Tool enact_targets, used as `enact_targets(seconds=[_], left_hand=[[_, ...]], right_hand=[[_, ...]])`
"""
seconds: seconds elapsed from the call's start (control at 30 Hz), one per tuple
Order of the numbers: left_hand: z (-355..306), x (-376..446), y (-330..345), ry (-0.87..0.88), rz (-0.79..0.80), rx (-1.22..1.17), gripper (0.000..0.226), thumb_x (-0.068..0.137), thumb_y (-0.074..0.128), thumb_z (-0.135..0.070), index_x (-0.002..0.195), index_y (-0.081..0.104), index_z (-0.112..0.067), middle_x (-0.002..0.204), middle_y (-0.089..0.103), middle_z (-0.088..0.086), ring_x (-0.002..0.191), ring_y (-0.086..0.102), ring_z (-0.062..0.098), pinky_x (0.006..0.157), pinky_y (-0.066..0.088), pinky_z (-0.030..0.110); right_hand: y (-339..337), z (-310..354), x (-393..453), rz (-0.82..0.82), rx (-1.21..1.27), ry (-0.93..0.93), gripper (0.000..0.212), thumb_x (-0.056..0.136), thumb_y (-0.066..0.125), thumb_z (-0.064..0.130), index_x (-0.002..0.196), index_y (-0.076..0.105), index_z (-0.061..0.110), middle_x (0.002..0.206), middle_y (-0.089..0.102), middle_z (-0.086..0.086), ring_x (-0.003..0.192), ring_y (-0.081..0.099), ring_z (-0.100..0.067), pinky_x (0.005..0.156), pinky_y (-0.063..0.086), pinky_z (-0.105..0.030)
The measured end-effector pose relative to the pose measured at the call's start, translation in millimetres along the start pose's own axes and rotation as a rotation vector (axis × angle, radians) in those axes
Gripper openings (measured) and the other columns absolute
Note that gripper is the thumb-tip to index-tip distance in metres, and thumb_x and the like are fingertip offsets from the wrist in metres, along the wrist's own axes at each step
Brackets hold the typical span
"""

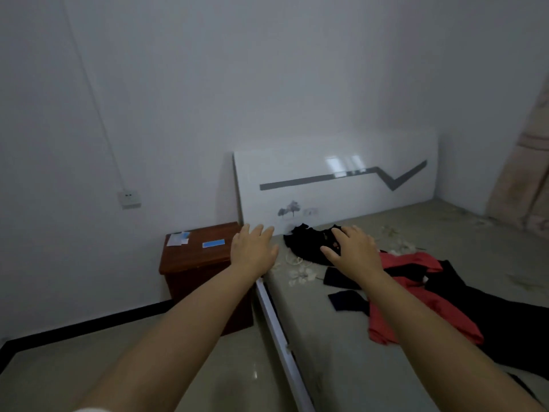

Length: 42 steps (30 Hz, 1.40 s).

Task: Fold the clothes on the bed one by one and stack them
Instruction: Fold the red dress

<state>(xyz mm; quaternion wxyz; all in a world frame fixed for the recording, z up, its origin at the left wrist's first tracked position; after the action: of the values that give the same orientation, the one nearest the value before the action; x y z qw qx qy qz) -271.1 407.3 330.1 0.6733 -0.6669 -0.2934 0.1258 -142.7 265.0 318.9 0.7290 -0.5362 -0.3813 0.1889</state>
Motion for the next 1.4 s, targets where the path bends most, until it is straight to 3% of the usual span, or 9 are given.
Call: enact_targets(seconds=[0.2, 0.5, 0.67, 0.8, 0.93, 1.1, 1.17, 1.27, 1.4], left_hand=[[-39.4, 145.9, 46.7, 0.026, 0.012, -0.029, 0.052, 0.097, 0.032, -0.039, 0.145, 0.021, -0.021, 0.151, 0.024, 0.004, 0.14, 0.013, 0.029, 0.111, 0.017, 0.037], [-90.1, 318.5, 153.9, 0.175, 0.065, -0.016, 0.055, 0.095, 0.026, -0.044, 0.142, 0.029, -0.016, 0.146, 0.035, 0.006, 0.135, 0.027, 0.026, 0.111, 0.021, 0.035], [-152.1, 393.6, 256.9, 0.35, 0.227, 0.001, 0.054, 0.096, 0.032, -0.041, 0.144, 0.025, -0.018, 0.15, 0.028, 0.007, 0.138, 0.02, 0.026, 0.112, 0.021, 0.036], [-207.0, 440.5, 352.7, 0.532, 0.288, -0.093, 0.054, 0.093, 0.036, -0.044, 0.136, 0.042, -0.013, 0.139, 0.045, 0.013, 0.132, 0.035, 0.034, 0.105, 0.035, 0.043], [-239.6, 457.6, 466.1, 0.68, 0.539, -0.118, 0.061, 0.095, 0.022, -0.051, 0.139, 0.037, -0.012, 0.144, 0.039, 0.011, 0.134, 0.03, 0.034, 0.107, 0.029, 0.043], [-266.4, 433.4, 569.7, 0.78, 0.682, -0.273, 0.069, 0.09, 0.021, -0.059, 0.121, 0.059, -0.01, 0.113, 0.064, 0.02, 0.1, 0.061, 0.044, 0.074, 0.05, 0.053], [-277.7, 418.3, 585.2, 0.803, 0.694, -0.279, 0.073, 0.09, 0.011, -0.063, 0.127, 0.051, -0.015, 0.116, 0.061, 0.021, 0.1, 0.062, 0.041, 0.072, 0.051, 0.051], [-283.5, 405.2, 603.2, 0.829, 0.656, -0.291, 0.073, 0.085, 0.015, -0.071, 0.131, 0.039, -0.019, 0.118, 0.057, 0.027, 0.095, 0.065, 0.037, 0.066, 0.054, 0.045], [-289.9, 406.7, 608.4, 0.865, 0.569, -0.37, 0.095, 0.049, 0.078, -0.058, 0.127, 0.04, -0.019, 0.079, 0.059, 0.017, 0.056, 0.061, 0.026, 0.044, 0.049, 0.034]], right_hand=[[39.1, -76.8, 120.4, -0.046, 0.068, 0.037, 0.062, 0.086, 0.045, 0.052, 0.128, 0.051, 0.007, 0.131, 0.051, -0.014, 0.126, 0.041, -0.028, 0.101, 0.035, -0.043], [137.6, -217.8, 219.8, 0.047, 0.089, 0.24, 0.059, 0.077, 0.044, 0.05, 0.088, 0.069, -0.002, 0.082, 0.067, -0.021, 0.081, 0.065, -0.037, 0.069, 0.052, -0.046], [209.2, -318.2, 203.0, 0.212, -0.038, 0.522, 0.058, 0.09, 0.045, 0.047, 0.136, 0.041, 0.011, 0.14, 0.041, -0.012, 0.133, 0.031, -0.026, 0.105, 0.028, -0.043], [272.9, -381.1, 170.3, 0.334, -0.081, 0.8, 0.06, 0.09, 0.044, 0.049, 0.139, 0.037, 0.015, 0.145, 0.035, -0.008, 0.138, 0.024, -0.025, 0.108, 0.023, -0.042], [339.4, -419.1, 140.6, 0.532, -0.138, 1.051, 0.063, 0.09, 0.038, 0.055, 0.142, 0.029, 0.02, 0.151, 0.024, -0.004, 0.141, 0.014, -0.023, 0.11, 0.021, -0.041], [405.9, -442.9, 115.9, 0.63, -0.156, 1.214, 0.074, 0.086, 0.036, 0.063, 0.146, 0.012, 0.025, 0.155, 0.004, -0.002, 0.142, 0.001, -0.024, 0.112, 0.012, -0.047], [424.5, -451.9, 116.8, 0.621, -0.168, 1.233, 0.083, 0.08, 0.026, 0.074, 0.146, 0.01, 0.027, 0.156, 0.003, -0.002, 0.142, 0.001, -0.025, 0.111, 0.011, -0.051], [442.7, -459.3, 129.5, 0.535, -0.16, 1.271, 0.127, 0.039, -0.016, 0.092, 0.146, 0.013, 0.03, 0.154, 0.012, -0.003, 0.139, 0.011, -0.032, 0.105, 0.022, -0.05], [464.3, -465.1, 131.6, 0.535, -0.223, 1.251, 0.146, 0.027, -0.042, 0.079, 0.146, 0.018, 0.02, 0.131, 0.05, -0.007, 0.123, 0.037, -0.028, 0.093, 0.029, -0.041]])
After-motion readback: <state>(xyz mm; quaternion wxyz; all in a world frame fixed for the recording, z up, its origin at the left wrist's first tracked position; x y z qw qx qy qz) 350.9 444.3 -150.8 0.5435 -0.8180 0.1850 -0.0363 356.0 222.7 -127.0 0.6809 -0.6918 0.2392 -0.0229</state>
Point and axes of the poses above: each hand's wrist, its own x-axis towards the middle knuckle, its own y-axis out of the palm, z = x × y, the point moved 5 cm from there along x, towards the middle knuckle
